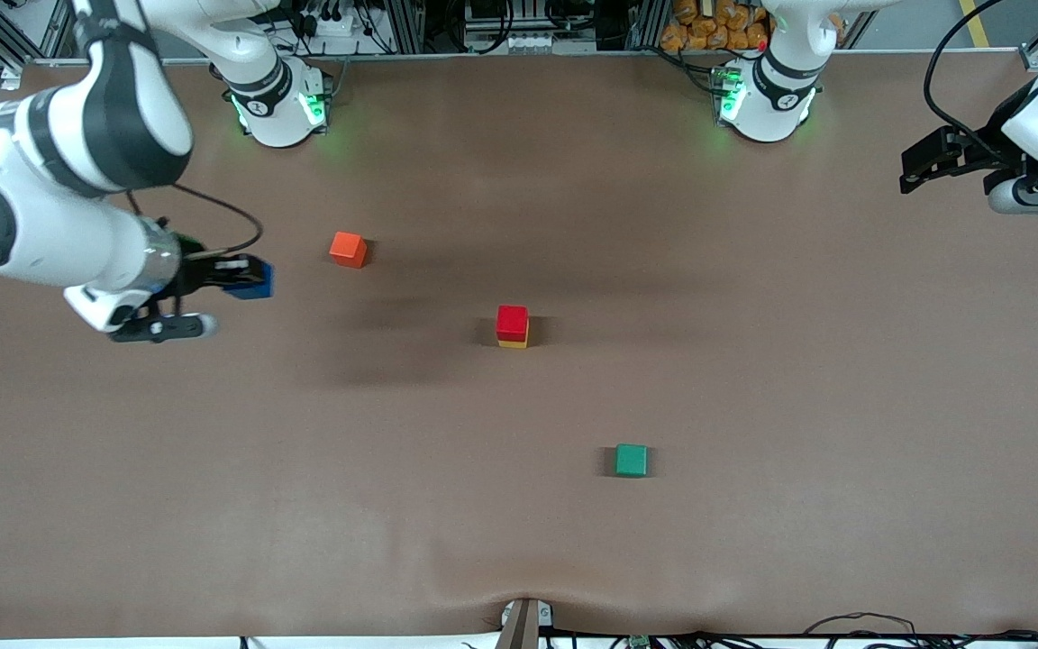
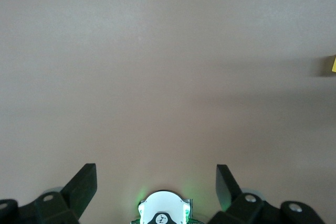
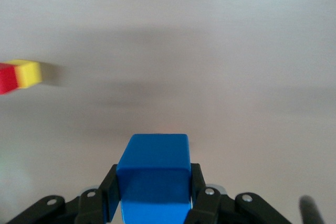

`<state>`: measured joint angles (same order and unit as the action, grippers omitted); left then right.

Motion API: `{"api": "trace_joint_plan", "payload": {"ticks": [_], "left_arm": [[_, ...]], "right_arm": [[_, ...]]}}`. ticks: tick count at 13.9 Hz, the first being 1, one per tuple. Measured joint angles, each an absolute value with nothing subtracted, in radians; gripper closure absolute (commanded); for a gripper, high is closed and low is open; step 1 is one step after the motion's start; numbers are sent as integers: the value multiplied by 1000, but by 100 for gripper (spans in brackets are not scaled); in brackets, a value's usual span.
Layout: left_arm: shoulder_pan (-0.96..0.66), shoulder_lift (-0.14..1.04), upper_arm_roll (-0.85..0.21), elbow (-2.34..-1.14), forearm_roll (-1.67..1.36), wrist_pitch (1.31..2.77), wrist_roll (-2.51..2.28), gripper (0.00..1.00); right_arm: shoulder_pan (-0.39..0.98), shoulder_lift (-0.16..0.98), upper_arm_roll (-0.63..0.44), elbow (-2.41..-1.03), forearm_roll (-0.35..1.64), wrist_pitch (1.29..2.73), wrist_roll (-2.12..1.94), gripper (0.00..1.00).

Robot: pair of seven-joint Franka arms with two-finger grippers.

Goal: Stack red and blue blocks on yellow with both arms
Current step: 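Carry the blue cube with the right gripper above the red cube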

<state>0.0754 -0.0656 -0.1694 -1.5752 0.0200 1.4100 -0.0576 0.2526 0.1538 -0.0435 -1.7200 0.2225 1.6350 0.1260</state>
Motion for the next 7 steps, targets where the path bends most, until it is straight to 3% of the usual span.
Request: {"api": "trace_joint_plan", "payload": {"ticks": [5, 7], "left_arm": [[98, -66, -168, -1573, 21, 1411, -56, 0], [102, -66, -168, -1573, 21, 1413, -56, 0]], "right_arm": [[496, 175, -39, -1580, 256, 1646, 422, 100], [520, 224, -40, -1529, 265, 1663, 469, 100]]}}
